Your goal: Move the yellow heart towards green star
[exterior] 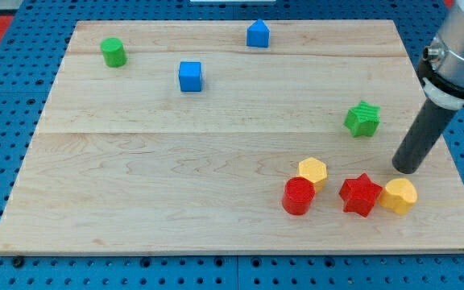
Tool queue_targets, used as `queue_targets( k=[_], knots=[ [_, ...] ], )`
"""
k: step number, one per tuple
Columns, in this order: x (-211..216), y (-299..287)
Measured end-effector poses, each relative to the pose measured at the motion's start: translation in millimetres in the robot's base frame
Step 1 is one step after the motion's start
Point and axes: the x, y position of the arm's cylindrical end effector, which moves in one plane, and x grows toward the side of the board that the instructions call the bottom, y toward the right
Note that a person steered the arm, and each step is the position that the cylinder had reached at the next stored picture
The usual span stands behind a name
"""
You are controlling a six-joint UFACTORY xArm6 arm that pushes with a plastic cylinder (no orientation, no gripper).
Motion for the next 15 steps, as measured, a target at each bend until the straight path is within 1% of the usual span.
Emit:
queue_targets(
  k=[1,2,3,5,6,9,11,15],
  knots=[
    [0.5,15.8],
    [0.4,45.1],
    [0.4,51.5],
    [0.2,51.0],
    [0.4,28.8],
    [62.8,21.0],
    [65.0,20.2],
    [96.9,23.8]
  ],
)
